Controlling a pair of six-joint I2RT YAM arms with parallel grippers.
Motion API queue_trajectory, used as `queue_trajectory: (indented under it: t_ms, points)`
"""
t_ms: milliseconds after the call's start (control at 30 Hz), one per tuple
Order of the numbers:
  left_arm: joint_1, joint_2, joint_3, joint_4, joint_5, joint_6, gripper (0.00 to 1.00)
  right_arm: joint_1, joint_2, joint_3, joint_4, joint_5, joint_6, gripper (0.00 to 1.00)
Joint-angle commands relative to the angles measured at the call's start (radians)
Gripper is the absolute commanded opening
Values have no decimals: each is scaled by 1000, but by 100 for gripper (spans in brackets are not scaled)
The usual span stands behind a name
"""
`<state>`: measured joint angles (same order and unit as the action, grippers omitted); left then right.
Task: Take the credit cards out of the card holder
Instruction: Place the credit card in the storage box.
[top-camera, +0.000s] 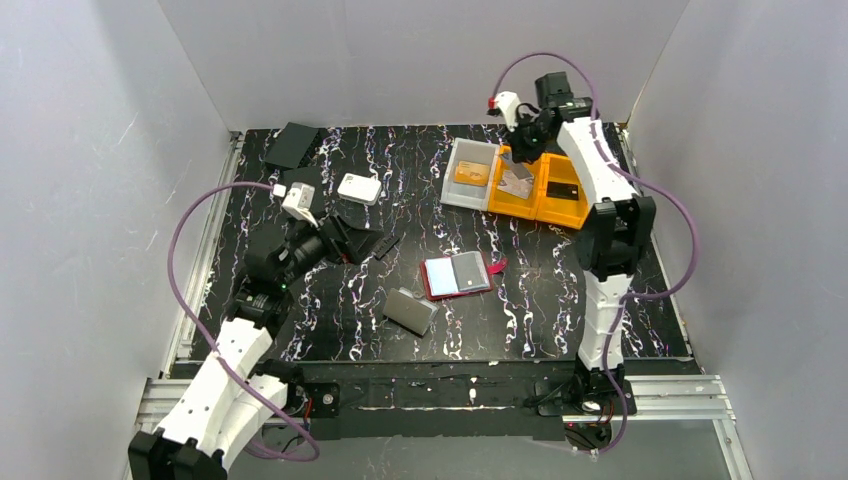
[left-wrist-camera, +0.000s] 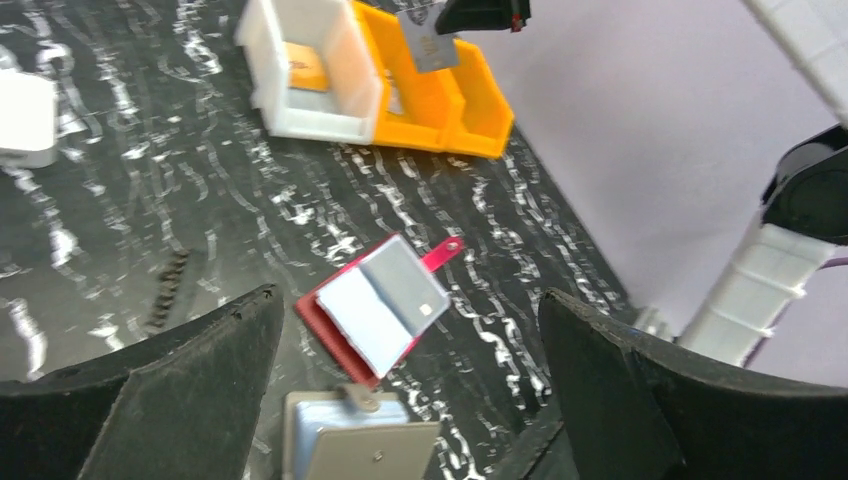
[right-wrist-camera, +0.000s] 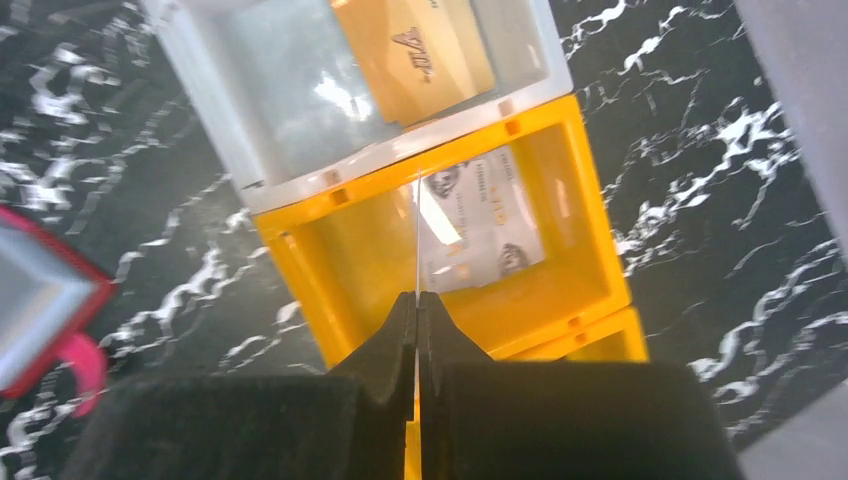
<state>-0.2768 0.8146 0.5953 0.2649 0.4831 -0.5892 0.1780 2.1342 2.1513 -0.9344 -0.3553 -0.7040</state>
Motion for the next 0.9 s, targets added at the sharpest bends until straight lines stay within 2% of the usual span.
queue_trajectory:
  t_ms: [0,267,567,867]
  points:
    - [13,-60,-17,-281,-91,158,98,64,103,120,-98,237,-155,1]
    - [13,-111,-40,-321,-62,151,98,95,165,140,-175,329,-247,1]
    - [13,-68,-30,-286,-33,135,98,108,200,109,-234,277,-294,1]
    - [13,-51,-48,-271,-18,109,98,125,270,122,-253,298,-353,1]
